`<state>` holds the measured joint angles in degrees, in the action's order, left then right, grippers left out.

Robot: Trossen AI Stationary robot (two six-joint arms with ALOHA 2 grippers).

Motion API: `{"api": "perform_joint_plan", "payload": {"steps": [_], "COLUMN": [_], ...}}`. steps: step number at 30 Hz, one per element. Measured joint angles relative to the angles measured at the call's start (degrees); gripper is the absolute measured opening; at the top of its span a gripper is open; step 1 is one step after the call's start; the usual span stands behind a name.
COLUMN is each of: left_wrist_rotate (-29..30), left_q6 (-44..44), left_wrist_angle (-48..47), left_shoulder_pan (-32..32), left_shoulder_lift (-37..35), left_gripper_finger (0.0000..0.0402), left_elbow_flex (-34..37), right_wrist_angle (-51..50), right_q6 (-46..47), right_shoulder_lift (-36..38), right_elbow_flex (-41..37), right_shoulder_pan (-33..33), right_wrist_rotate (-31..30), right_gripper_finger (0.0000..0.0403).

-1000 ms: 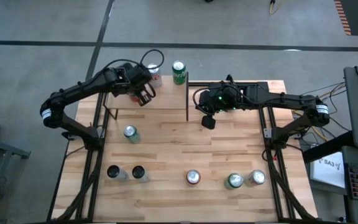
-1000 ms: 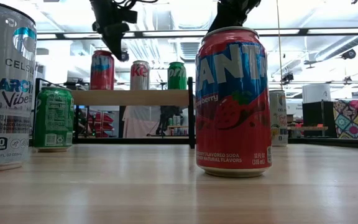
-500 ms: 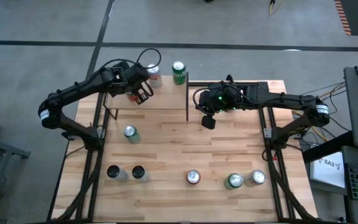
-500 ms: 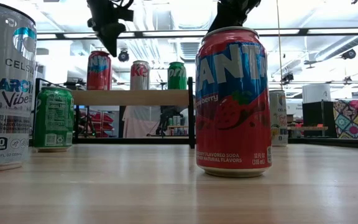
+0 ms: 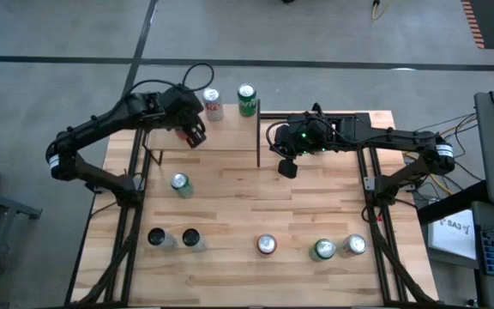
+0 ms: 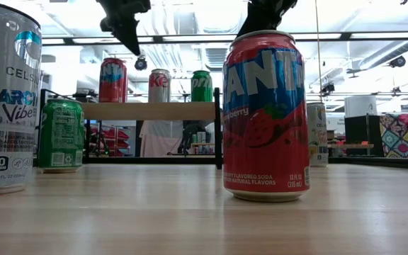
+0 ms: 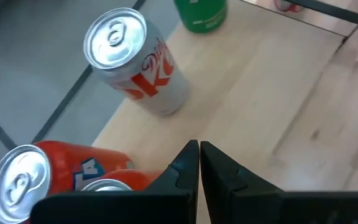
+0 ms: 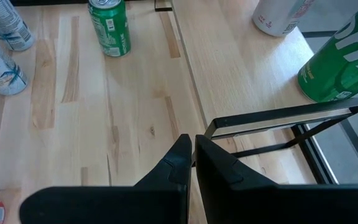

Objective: Place canned beverage on shelf
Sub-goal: Put the top red soda can aligned with the other red soda can on the shelf

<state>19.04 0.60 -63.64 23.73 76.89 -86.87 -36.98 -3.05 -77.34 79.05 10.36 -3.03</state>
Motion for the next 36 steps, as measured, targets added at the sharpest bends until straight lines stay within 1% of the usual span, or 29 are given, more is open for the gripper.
{"api": "perform_joint_plan", "payload": {"steps": [4, 10, 21, 28, 36], "left_wrist_rotate": [1.56, 5.73, 6.16, 9.6, 10.61], "left_q6": [0.17, 0.2, 0.2, 0.46, 1.44], "left_wrist_angle": [0.22, -0.27, -1.2, -1.18, -1.18], "left_shoulder_pan": [-0.02, 0.0, 0.0, 0.0, 0.0], "left_shoulder_lift": [0.99, 2.69, 3.25, 3.27, 3.19], "left_gripper_finger": [0.0, 0.0, 0.0, 0.0, 0.0], "left_elbow_flex": [0.0, 0.0, 0.53, 3.57, 4.28], "right_wrist_angle": [0.01, 0.01, -0.01, -0.01, -0.01], "right_q6": [0.02, 0.68, 0.93, 0.94, 1.15], "right_shoulder_lift": [0.0, 0.0, 0.0, 0.0, 0.0], "right_elbow_flex": [-0.05, -0.09, -0.15, -0.15, -0.17], "right_shoulder_pan": [-0.01, -0.01, 0.0, 0.01, -0.01], "right_wrist_rotate": [0.0, 0.0, 0.0, 0.0, 0.0], "right_gripper_finger": [0.0012, 0.0012, 0.0012, 0.0012, 0.0012]}}
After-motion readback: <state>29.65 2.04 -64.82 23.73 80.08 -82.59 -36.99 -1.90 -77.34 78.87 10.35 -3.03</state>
